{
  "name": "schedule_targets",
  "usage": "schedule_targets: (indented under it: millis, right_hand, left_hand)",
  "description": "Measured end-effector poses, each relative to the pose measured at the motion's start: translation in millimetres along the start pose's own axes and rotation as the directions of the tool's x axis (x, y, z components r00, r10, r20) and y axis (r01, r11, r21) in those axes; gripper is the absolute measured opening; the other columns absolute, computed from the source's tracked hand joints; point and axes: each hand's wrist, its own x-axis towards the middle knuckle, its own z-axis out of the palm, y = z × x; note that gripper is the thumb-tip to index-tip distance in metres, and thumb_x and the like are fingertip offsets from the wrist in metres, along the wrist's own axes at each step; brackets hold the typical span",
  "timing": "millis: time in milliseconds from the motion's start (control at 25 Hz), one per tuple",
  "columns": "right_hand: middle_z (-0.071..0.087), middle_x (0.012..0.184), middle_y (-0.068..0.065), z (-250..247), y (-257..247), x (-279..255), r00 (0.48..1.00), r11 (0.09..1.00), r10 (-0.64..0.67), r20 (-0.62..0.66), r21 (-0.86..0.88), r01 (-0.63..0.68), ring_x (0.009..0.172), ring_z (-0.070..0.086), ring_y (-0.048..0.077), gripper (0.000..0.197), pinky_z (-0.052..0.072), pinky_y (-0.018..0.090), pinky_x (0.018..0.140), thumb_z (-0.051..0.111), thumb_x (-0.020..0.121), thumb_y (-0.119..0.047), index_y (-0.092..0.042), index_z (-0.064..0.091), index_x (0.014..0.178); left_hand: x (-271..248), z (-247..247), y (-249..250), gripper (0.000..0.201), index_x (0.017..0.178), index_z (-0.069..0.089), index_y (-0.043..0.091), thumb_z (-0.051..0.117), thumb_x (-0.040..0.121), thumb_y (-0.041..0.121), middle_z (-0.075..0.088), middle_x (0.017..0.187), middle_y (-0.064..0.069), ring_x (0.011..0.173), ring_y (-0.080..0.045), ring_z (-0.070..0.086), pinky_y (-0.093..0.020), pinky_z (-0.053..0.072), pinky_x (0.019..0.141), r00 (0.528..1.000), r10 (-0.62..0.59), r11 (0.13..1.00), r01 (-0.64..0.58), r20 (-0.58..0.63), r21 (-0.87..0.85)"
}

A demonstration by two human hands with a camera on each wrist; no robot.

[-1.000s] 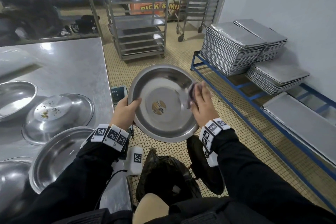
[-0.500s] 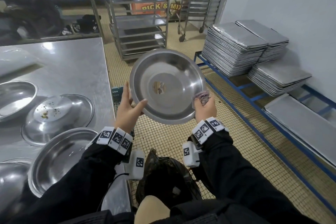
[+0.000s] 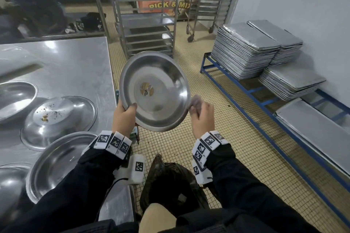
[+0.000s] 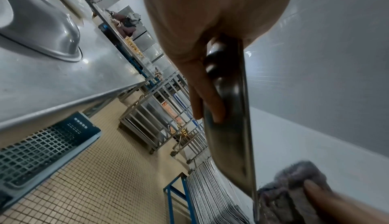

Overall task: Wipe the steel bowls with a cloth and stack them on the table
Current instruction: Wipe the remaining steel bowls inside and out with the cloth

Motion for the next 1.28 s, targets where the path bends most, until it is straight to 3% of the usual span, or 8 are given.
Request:
schedule_targets:
  millis: [160, 320, 520, 720, 880, 1000, 1120, 1280]
  right_hand:
    - [0.030, 0.147, 0.001, 36, -15, -37, 0.852, 0.916, -0.326, 0.410, -0.085, 0.392, 0.129, 0.039, 0.018, 0.048, 0.038, 0.034, 0.106, 0.042, 0.097, -0.035, -0.022, 0.032, 0.143]
    - [0.021, 0.156, 0.002, 48, -7, -56, 0.716, 0.765, -0.452, 0.532, -0.181, 0.618, 0.144, 0.016, 0.018, 0.054, 0.016, 0.038, 0.117, 0.017, 0.100, -0.045, -0.021, 0.021, 0.149]
    - [0.003, 0.158, 0.010, 13, 19, -13, 0.838, 0.556, -0.199, 0.508, -0.646, 0.524, 0.145, -0.003, 0.026, 0.061, 0.004, 0.044, 0.119, 0.000, 0.093, -0.036, -0.016, 0.002, 0.150]
    - [0.015, 0.157, -0.001, 27, 8, -40, 0.766, 0.748, -0.322, 0.556, -0.347, 0.566, 0.145, 0.006, 0.016, 0.049, 0.001, 0.041, 0.118, 0.016, 0.102, -0.035, -0.026, 0.020, 0.149]
    - [-0.013, 0.157, -0.003, 12, 22, -25, 0.919, 0.737, -0.054, 0.391, -0.605, 0.301, 0.144, -0.014, 0.022, 0.057, 0.000, 0.057, 0.113, 0.021, 0.100, -0.032, -0.027, -0.008, 0.149]
    - [-0.025, 0.153, 0.004, -3, 25, 2, 0.966, 0.715, -0.057, 0.252, -0.665, 0.216, 0.142, -0.017, 0.030, 0.085, 0.015, 0.053, 0.114, 0.050, 0.093, -0.021, -0.019, -0.015, 0.148]
    - [0.015, 0.155, 0.012, -17, 20, 31, 0.992, 0.909, -0.067, 0.107, -0.404, 0.105, 0.138, 0.028, 0.031, 0.073, 0.035, 0.042, 0.108, 0.054, 0.092, -0.014, -0.013, 0.009, 0.150]
    - [0.061, 0.105, 0.009, -35, 10, 46, 0.998, 0.986, -0.008, 0.060, -0.165, 0.018, 0.089, 0.060, 0.023, 0.031, 0.045, 0.022, 0.066, 0.049, 0.096, -0.022, -0.005, 0.045, 0.121]
  left_hand:
    - [-5, 4, -5, 0.032, 0.131, 0.053, 0.013, 0.048, 0.100, 0.020, 0.062, 0.105, 0.002, 0.100, -0.014, 0.059, -0.019, 0.048, 0.080, 0.999, 0.052, 0.999, -0.052, 0.010, -0.015]
    - [-7, 8, 3, 0.030, 0.124, 0.055, 0.007, 0.045, 0.101, 0.022, 0.062, 0.095, 0.006, 0.087, -0.005, 0.057, -0.009, 0.046, 0.067, 0.993, 0.109, 0.994, -0.109, 0.049, -0.002]
    - [-8, 5, 7, 0.026, 0.121, 0.058, 0.015, 0.044, 0.102, 0.024, 0.062, 0.096, 0.009, 0.089, -0.005, 0.058, -0.016, 0.044, 0.073, 0.986, 0.135, 0.991, -0.135, 0.098, -0.005]
    - [-10, 14, 12, 0.017, 0.114, 0.056, 0.021, 0.042, 0.102, 0.022, 0.061, 0.096, 0.010, 0.076, 0.013, 0.057, -0.005, 0.044, 0.065, 0.978, 0.171, 0.985, -0.171, 0.119, -0.005]
    - [-14, 16, 13, 0.017, 0.098, 0.059, 0.026, 0.043, 0.102, 0.023, 0.060, 0.088, 0.005, 0.078, -0.006, 0.056, -0.017, 0.044, 0.069, 0.976, 0.153, 0.987, -0.159, 0.157, 0.029]
    - [-19, 19, 12, 0.019, 0.099, 0.062, 0.024, 0.044, 0.102, 0.022, 0.065, 0.090, 0.005, 0.077, -0.004, 0.060, -0.018, 0.044, 0.070, 0.978, 0.133, 0.991, -0.136, 0.163, 0.011]
    - [-20, 15, 10, 0.020, 0.095, 0.063, 0.024, 0.044, 0.101, 0.021, 0.068, 0.085, 0.008, 0.070, 0.002, 0.063, -0.016, 0.046, 0.067, 0.980, 0.089, 0.996, -0.087, 0.176, -0.022]
    - [-12, 7, 10, 0.021, 0.092, 0.064, 0.023, 0.046, 0.101, 0.018, 0.071, 0.074, 0.009, 0.068, -0.005, 0.066, -0.024, 0.048, 0.069, 0.989, 0.022, 0.995, -0.007, 0.149, -0.101]
